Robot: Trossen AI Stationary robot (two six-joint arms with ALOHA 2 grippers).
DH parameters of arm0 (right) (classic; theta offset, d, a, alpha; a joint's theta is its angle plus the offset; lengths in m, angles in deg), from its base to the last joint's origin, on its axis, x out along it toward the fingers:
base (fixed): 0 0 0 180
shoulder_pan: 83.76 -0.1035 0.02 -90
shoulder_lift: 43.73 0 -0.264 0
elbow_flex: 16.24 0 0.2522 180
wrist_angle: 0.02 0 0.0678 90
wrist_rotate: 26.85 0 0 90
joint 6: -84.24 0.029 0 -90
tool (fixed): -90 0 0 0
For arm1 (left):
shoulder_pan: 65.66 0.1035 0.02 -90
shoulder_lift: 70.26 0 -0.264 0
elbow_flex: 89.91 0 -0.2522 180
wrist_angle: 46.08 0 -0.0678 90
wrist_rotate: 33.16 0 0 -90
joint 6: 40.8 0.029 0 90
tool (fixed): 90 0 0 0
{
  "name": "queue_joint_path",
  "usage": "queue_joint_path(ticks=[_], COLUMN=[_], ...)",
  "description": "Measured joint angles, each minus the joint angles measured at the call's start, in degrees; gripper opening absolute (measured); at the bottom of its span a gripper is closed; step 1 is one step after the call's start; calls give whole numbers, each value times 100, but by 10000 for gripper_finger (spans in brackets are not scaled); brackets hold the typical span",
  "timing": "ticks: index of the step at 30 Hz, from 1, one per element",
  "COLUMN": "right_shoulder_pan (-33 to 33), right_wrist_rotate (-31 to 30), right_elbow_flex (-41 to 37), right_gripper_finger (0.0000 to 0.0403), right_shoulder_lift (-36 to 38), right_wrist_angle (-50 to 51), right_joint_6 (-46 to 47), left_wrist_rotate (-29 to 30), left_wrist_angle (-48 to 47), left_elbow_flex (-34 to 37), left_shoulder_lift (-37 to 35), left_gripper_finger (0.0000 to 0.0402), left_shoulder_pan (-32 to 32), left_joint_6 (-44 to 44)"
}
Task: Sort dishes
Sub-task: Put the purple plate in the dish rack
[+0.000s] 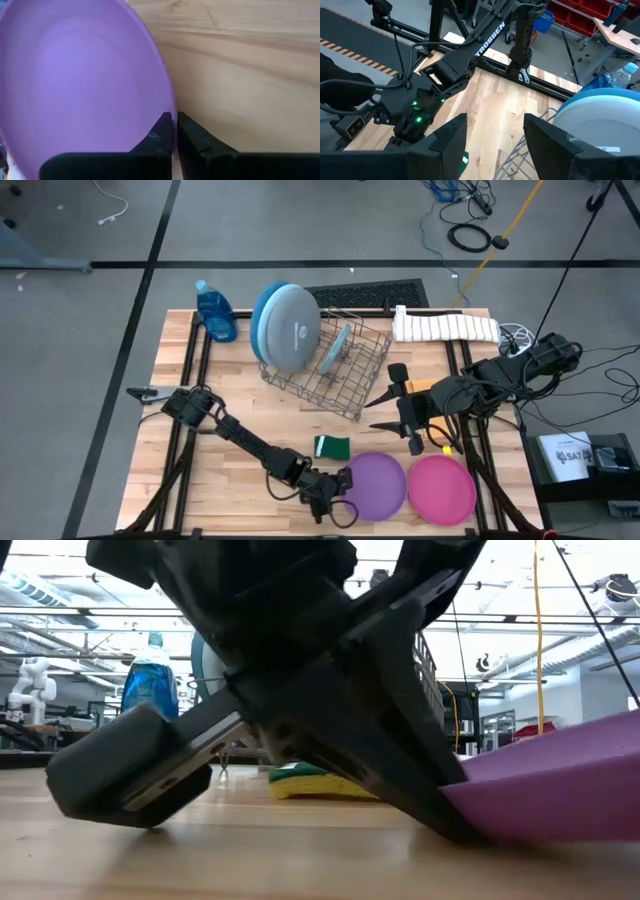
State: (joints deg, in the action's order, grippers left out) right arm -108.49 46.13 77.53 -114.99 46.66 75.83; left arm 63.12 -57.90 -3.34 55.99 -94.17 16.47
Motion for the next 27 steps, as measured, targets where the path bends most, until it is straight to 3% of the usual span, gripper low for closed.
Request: queue_joint_path(ticks=[15, 22, 27], right_shoulder_pan=[2, 2, -9], right_wrist_rotate=[-139, -161, -688], right_elbow_flex=[0, 0, 0], right_gripper_finger=[189, 189, 189], right_shoulder_lift=[0, 0, 90], right_wrist_angle=[-17, -131, -330], right_joint_6=[44, -90, -543], left_wrist_rotate=[538, 622, 620], left_wrist_angle=[-375, -398, -746], left_elbow_flex=[-298, -298, -305], left_shoulder_lift=[-326, -1173, -2075], left_gripper_finger=[2, 1, 0], left_shoulder_pan=[-1, -1, -14], left_joint_6=[-105, -899, -1503])
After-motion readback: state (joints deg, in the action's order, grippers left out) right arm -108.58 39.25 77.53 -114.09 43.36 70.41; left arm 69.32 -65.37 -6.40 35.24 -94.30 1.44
